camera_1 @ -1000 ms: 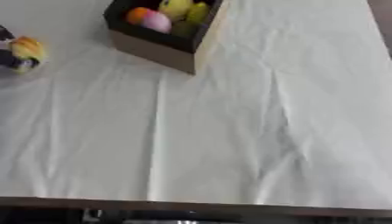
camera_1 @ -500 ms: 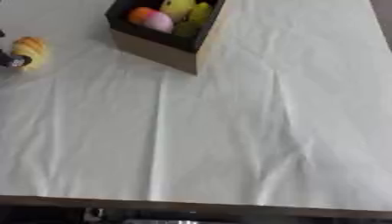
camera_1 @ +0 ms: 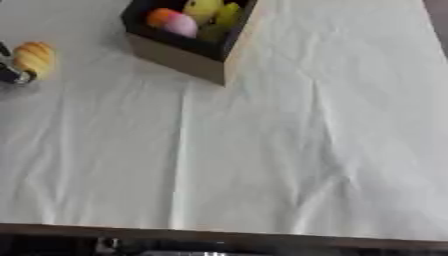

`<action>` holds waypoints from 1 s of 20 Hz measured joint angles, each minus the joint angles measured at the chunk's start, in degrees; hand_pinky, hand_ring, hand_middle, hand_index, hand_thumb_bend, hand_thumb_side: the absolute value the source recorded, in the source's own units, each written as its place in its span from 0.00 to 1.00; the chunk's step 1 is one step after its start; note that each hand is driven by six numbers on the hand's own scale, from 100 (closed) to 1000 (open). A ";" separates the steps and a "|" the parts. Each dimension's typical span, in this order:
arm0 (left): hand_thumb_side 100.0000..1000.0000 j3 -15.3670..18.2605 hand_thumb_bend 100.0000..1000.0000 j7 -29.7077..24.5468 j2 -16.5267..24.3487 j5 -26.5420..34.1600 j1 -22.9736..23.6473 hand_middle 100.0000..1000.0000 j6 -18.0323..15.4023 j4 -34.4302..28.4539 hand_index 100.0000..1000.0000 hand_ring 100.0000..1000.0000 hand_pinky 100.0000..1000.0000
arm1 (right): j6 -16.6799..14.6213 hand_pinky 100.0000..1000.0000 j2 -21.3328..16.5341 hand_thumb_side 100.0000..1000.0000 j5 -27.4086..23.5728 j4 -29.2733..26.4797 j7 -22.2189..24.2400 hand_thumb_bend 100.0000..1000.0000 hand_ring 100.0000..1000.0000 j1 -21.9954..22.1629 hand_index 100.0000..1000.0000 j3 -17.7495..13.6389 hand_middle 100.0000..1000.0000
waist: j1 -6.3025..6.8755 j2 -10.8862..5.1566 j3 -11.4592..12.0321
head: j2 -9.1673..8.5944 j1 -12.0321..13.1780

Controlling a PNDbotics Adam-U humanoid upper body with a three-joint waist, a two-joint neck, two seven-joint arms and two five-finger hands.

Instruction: Pick up objects on the table and place them in the box.

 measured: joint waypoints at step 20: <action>0.00 -3.18 0.00 6.13 -6.19 4.67 -14.59 0.64 -5.36 -19.51 0.50 0.74 0.69 | -0.24 0.81 0.01 0.60 -0.04 0.00 -0.42 0.00 0.68 -0.32 0.75 -0.32 0.62 | -0.01 0.00 -0.39 | 0.00 -0.38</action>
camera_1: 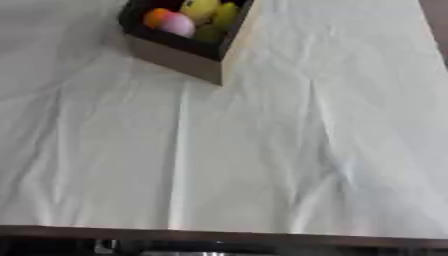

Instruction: Pick up objects on the table and place them in the box.

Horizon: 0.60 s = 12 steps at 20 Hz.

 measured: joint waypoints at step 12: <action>0.00 -3.98 0.13 -4.32 -13.24 -5.74 -3.39 0.68 2.27 9.80 0.60 0.76 0.71 | -0.43 0.81 0.49 0.60 -0.01 0.00 -0.12 0.00 0.68 -1.38 0.75 0.00 0.62 | 0.00 0.06 -1.24 | 0.00 1.72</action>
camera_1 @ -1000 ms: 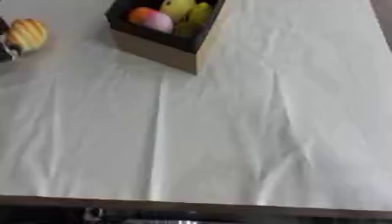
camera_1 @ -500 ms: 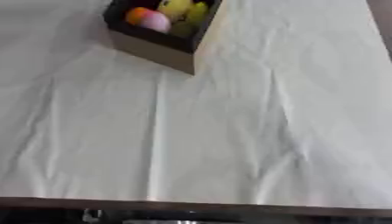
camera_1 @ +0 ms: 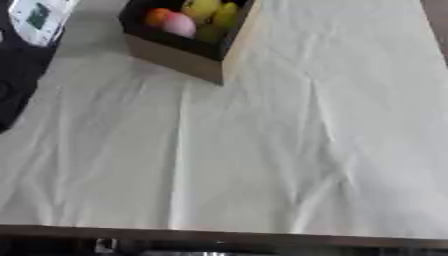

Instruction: Pick up objects on the table and place them in the box.

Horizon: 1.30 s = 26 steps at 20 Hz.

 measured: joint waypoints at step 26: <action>0.51 12.19 0.14 36.38 19.61 37.80 24.52 0.68 -12.78 -49.01 0.84 0.75 0.72 | -1.45 0.81 0.38 0.61 -0.39 0.00 -3.63 0.00 0.69 0.79 0.76 -1.79 0.63 | -0.64 0.00 1.66 | -0.65 -3.56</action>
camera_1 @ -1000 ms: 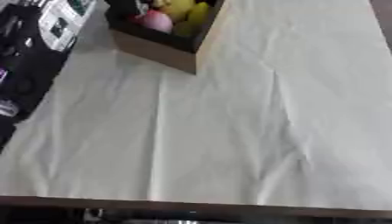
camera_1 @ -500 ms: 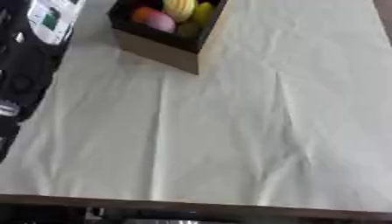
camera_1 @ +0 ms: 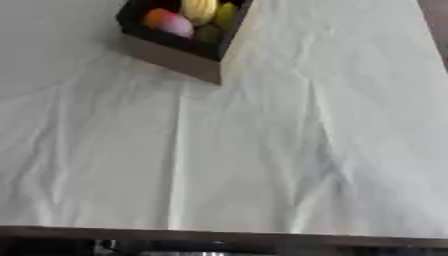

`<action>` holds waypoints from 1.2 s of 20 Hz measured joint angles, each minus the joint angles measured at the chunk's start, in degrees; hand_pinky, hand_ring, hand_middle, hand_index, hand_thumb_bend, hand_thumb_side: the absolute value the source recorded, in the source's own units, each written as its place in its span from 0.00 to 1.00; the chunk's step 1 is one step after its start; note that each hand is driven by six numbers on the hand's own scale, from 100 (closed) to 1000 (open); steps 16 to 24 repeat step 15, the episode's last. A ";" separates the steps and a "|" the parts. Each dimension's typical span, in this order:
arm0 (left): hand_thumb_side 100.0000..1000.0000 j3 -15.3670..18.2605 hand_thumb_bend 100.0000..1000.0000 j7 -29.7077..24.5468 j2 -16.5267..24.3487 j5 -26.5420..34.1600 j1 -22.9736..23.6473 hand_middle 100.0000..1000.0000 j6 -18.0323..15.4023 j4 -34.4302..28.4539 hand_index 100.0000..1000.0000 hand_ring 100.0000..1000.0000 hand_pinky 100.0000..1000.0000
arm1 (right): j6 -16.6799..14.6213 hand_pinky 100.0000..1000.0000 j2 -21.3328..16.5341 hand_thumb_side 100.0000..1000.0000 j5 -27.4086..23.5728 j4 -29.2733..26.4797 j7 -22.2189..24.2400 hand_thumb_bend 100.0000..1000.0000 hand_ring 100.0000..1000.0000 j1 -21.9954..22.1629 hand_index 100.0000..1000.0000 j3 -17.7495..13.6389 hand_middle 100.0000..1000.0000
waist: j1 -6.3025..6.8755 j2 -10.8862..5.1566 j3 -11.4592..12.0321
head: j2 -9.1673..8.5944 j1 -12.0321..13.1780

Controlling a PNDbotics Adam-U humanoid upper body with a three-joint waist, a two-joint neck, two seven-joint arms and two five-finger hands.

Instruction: Pick up objects on the table and place them in the box.

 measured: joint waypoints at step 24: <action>0.51 6.42 0.16 17.65 -0.36 7.22 19.29 0.68 -14.12 -1.85 0.85 0.74 0.71 | -7.14 0.82 1.18 0.58 -2.91 0.00 -8.04 0.00 0.70 0.10 0.77 -0.58 0.64 | -0.97 0.00 -0.10 | -1.44 -1.37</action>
